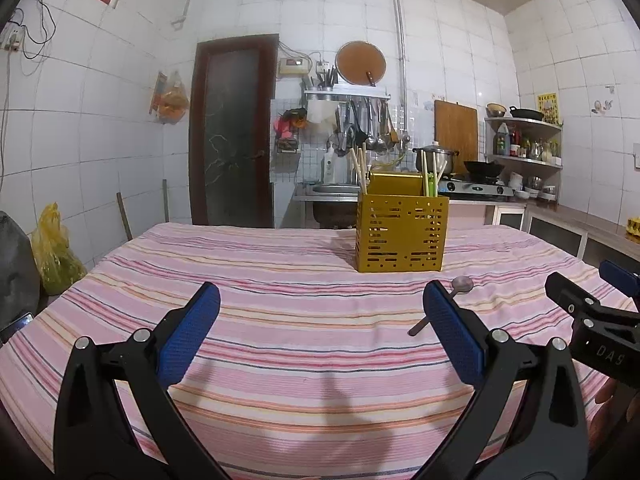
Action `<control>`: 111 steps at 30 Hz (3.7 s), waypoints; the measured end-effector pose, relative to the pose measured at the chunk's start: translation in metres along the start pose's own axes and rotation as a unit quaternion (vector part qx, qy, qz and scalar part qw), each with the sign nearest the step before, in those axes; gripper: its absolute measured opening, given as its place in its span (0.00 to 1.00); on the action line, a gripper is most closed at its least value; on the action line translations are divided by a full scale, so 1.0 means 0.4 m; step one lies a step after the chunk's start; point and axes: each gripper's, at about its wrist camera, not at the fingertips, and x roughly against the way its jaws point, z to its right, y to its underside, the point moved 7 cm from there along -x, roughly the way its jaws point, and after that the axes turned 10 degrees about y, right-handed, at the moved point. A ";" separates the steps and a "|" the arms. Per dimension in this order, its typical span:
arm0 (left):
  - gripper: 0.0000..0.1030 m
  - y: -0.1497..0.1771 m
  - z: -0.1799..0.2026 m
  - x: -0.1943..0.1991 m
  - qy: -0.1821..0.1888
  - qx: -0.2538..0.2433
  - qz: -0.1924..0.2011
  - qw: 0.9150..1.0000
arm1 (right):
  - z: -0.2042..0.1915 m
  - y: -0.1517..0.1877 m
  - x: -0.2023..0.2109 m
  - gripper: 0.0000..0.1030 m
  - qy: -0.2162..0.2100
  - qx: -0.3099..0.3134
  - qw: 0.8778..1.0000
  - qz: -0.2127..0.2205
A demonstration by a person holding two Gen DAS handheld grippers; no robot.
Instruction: Organize utensils
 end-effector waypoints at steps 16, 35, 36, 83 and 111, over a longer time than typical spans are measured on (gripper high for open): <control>0.95 0.006 0.007 -0.001 0.001 -0.008 0.001 1.000 | -0.003 0.000 0.020 0.96 0.001 -0.001 1.000 0.015; 0.95 0.011 0.004 -0.003 0.000 -0.012 0.002 1.000 | 0.002 -0.001 0.024 0.96 0.002 -0.005 1.000 0.015; 0.95 0.012 0.007 -0.002 0.000 -0.013 0.002 1.000 | 0.003 -0.002 0.023 0.96 0.002 -0.004 1.000 0.015; 0.95 0.012 0.008 0.004 -0.005 -0.015 0.004 1.000 | 0.017 -0.009 0.022 0.96 0.004 -0.007 1.000 0.019; 0.95 0.009 -0.001 0.008 -0.008 -0.011 0.001 1.000 | 0.023 -0.006 0.021 0.96 0.004 -0.006 1.000 0.018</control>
